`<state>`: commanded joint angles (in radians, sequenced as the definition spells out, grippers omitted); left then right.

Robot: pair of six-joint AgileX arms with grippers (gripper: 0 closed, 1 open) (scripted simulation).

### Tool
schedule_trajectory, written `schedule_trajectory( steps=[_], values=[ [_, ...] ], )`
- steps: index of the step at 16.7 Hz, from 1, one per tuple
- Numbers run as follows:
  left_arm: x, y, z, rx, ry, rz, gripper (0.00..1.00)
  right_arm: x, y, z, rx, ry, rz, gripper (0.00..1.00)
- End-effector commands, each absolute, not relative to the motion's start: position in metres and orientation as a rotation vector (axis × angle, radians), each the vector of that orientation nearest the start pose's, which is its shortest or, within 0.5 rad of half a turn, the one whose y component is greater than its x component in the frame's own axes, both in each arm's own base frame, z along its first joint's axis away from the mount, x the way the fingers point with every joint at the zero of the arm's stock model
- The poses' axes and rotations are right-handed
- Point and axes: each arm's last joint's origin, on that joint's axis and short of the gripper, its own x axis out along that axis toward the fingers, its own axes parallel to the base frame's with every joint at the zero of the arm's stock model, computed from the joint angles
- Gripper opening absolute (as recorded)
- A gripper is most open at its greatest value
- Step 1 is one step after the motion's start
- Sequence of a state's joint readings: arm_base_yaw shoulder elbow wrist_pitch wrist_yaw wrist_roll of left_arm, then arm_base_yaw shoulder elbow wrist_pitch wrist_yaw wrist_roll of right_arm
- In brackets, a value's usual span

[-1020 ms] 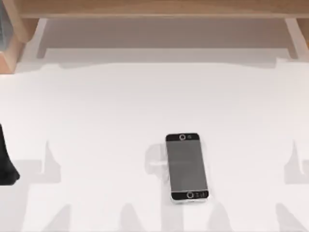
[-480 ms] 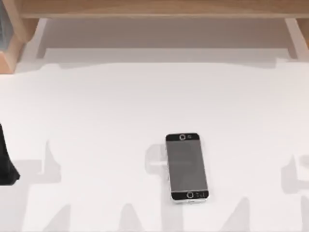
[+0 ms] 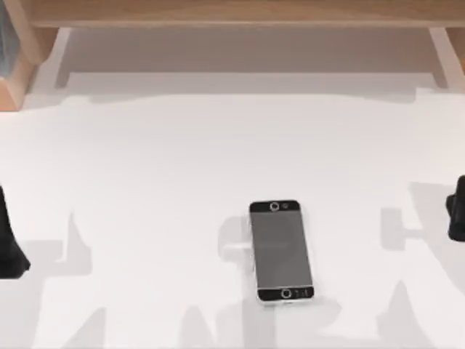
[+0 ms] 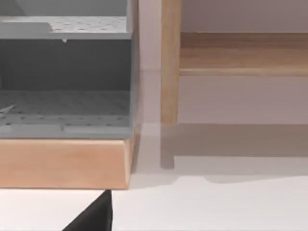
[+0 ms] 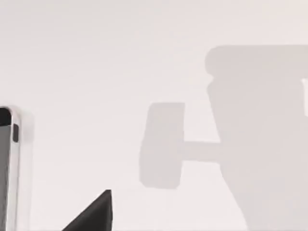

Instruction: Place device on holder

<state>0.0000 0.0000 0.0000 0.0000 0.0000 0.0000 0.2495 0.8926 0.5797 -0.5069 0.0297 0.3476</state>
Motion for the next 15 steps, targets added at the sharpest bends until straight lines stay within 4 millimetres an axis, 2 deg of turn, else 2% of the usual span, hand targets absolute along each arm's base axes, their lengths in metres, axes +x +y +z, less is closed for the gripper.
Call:
schedule_trajectory(
  steps=[4,7,10,13,15],
  values=[
    [0.106,-0.001,0.160,0.000,0.000,0.000,1.00,0.228,0.091,0.266,0.263,0.932,0.115,1.00],
    [0.106,-0.001,0.160,0.000,0.000,0.000,1.00,0.265,0.138,0.282,0.271,1.029,0.144,1.00],
    [0.106,-0.001,0.160,0.000,0.000,0.000,1.00,0.293,0.189,0.269,0.227,1.178,0.143,1.00],
    [0.106,-0.001,0.160,0.000,0.000,0.000,1.00,0.306,0.235,0.232,0.130,1.356,0.109,1.00],
    [0.106,-0.001,0.160,0.000,0.000,0.000,1.00,0.306,0.256,0.206,0.053,1.462,0.078,1.00]
  ],
)
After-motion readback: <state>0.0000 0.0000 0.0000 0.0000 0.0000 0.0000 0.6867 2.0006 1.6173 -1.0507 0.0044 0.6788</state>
